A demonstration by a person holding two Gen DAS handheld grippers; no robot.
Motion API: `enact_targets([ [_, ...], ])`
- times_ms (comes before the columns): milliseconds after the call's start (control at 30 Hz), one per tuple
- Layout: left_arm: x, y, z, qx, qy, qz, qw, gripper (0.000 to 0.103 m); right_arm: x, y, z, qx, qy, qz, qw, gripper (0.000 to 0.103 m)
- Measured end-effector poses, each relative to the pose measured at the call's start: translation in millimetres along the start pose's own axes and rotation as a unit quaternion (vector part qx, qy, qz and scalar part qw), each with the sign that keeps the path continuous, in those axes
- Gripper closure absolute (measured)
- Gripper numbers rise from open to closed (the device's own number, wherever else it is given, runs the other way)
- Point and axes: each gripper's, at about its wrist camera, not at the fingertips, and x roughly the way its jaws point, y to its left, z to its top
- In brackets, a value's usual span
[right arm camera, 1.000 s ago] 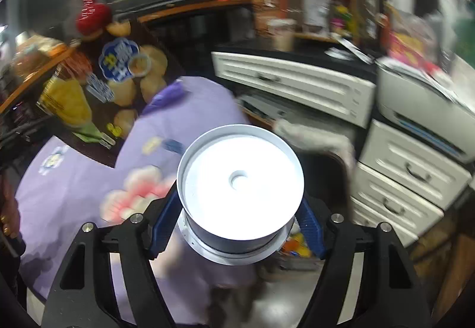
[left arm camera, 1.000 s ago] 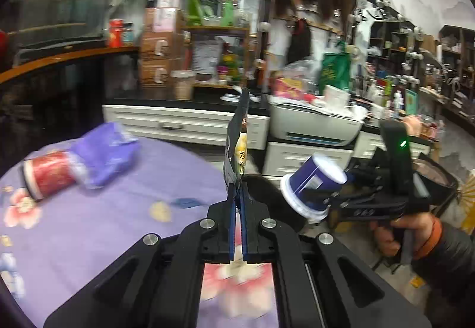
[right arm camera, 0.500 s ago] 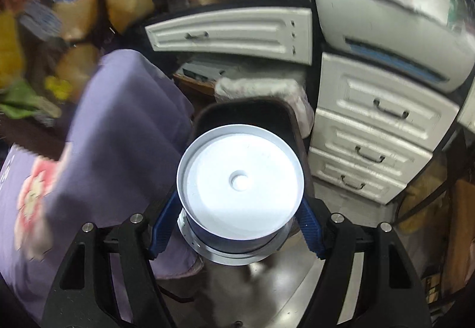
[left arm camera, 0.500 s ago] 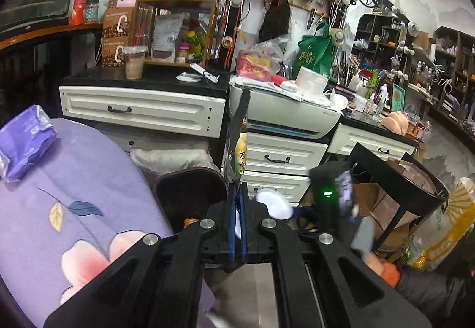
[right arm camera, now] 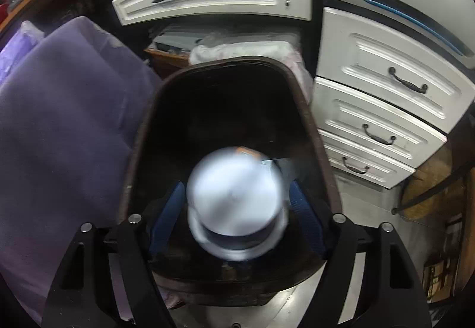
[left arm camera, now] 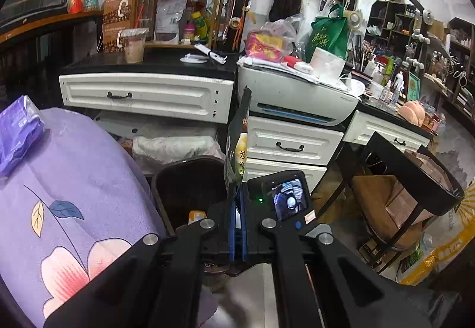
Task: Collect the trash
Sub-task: 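Carry the cup and snack bag to the bin and open both tools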
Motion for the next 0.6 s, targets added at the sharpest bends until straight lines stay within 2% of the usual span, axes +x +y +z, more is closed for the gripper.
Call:
enact_targets([
  [233,19.4,-0.2,1.0,-0.010,0.021,0.008,0.9997,0.099,-36.3,-19.6,-12.4,0.012,-0.035,-0.006,0.999,0.024],
  [433,57.4,-6.0,-2.7,-0.026,0.074,0.012,0.9969,0.099,-84.2,-51.7,-38.8,0.020,-0.063,-0.044,0.997,0.024],
  [600,90.6,-12.9,-13.3,-0.034,0.118,0.023,0.9922,0.099,-120.8,-81.2,-59.0,0.043,-0.080,-0.056,0.994,0.024],
])
